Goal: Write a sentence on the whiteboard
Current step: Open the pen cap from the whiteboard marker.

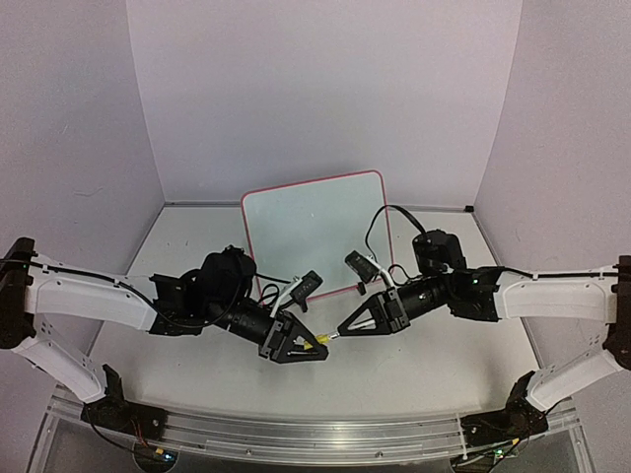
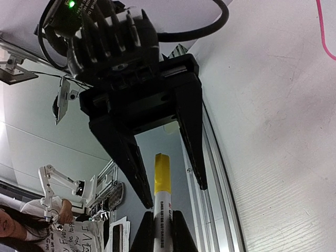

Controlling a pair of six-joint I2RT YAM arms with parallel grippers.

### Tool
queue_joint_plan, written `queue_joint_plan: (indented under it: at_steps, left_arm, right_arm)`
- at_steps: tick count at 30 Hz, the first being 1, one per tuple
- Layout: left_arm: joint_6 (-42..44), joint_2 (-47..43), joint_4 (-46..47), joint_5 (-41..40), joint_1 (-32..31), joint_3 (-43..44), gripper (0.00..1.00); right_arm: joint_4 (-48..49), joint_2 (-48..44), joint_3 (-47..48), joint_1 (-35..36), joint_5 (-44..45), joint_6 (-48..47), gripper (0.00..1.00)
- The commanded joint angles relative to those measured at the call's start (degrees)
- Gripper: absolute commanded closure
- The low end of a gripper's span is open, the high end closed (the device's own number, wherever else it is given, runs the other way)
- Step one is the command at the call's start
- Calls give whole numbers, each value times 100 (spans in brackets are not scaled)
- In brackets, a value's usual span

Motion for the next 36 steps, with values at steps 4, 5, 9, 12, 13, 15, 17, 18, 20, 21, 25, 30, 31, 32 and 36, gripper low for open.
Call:
queue_joint_plan:
  at_steps: [4,5,9,12,13,15,17,18,20,21,25,30,31,32,36]
  left_arm:
    - [-39,-351,151,354,8,8,51]
    - [-21,-374,110,338,9,18,52]
    - [-33,-340,83,405,7,69,67]
    - [-77,-204,119,559,3,145,81]
    - [-91,-153,145,612,-2,152,84]
    - [-102,-101,171,704,-2,162,90]
    - [-95,-78,177,759,-2,175,98]
    - [-90,-84,179,772,-2,167,100]
    - [-71,-130,188,770,0,135,100]
    - [-58,-160,177,778,-1,121,100]
    - [51,-282,-60,754,-2,84,100]
    - [225,-497,-467,812,31,94,100]
    - [305,-549,-653,839,68,141,100]
    - [387,-603,-845,868,106,190,100]
    - [708,-910,-1553,947,339,258,100]
  right_arm:
    - [252,-151,-73,-8,-261,30,100]
    - [253,-155,-79,-7,-263,28,100]
    - [250,-110,-76,-9,-335,20,100]
    - [248,-95,-66,-2,-355,18,100]
    - [247,-101,-61,-3,-359,18,100]
    - [244,-115,-45,-3,-369,13,100]
    - [244,-133,-35,-5,-375,8,100]
    - [244,-145,-44,-5,-376,2,100]
    - [244,-166,-66,-4,-370,-27,100]
    - [244,-180,-81,-7,-356,-56,100]
    - [244,-245,-127,-87,-382,-135,100]
    - [225,-372,-155,-482,-692,-168,100]
    - [212,-440,-177,-659,-810,-154,100]
    - [199,-511,-199,-841,-929,-136,100]
    - [-311,-719,15,-1481,-1225,-341,100]
